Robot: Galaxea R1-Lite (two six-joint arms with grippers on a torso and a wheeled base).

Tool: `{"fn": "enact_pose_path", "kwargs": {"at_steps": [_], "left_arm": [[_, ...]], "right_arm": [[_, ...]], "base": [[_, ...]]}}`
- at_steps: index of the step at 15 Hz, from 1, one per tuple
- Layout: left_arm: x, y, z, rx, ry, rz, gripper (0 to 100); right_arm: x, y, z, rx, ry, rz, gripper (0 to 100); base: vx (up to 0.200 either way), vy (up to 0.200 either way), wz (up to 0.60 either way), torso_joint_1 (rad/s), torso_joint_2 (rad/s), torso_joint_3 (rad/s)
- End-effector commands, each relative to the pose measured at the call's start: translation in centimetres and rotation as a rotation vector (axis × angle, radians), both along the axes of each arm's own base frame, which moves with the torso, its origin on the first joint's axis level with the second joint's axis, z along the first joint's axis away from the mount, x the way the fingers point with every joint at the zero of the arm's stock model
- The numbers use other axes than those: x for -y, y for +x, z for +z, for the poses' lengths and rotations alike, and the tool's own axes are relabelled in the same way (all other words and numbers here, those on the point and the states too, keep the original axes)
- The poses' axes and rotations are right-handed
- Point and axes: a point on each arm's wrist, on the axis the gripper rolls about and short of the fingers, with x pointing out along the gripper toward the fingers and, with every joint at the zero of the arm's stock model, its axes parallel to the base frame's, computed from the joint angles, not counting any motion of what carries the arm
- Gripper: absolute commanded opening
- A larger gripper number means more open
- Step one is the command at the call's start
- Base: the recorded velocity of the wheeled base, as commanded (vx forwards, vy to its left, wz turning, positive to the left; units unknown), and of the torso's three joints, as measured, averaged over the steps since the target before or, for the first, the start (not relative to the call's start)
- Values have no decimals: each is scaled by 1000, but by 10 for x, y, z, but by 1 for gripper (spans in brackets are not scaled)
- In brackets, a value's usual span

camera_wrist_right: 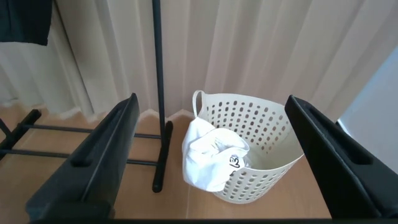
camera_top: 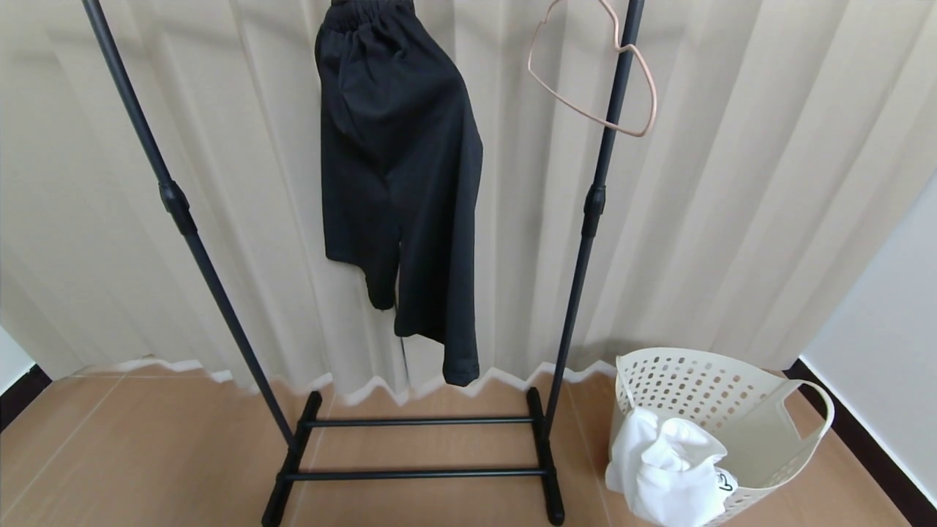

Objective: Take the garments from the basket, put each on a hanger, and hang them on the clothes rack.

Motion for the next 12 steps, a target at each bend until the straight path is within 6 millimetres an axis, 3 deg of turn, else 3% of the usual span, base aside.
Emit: {"fn": "enact_pose_path", "kwargs": {"at_steps": [1,6,7,12], "left_arm": [[0,0,0,0,0,1,100],[0,0,0,0,-2,1,100],[0,0,0,0,-2,1,100],[0,0,0,0,-2,1,100]], "right_arm": [[0,0,0,0,0,0,100],[0,0,0,1,0,0,100],[0,0,0,0,0,0,100],[0,0,0,-2,0,0,100]], "base": [[0,0,-600,7,51,51],[0,0,-600,-2,16,14],[0,0,0,0,0,0],[0,-200,0,0,3,6]]}}
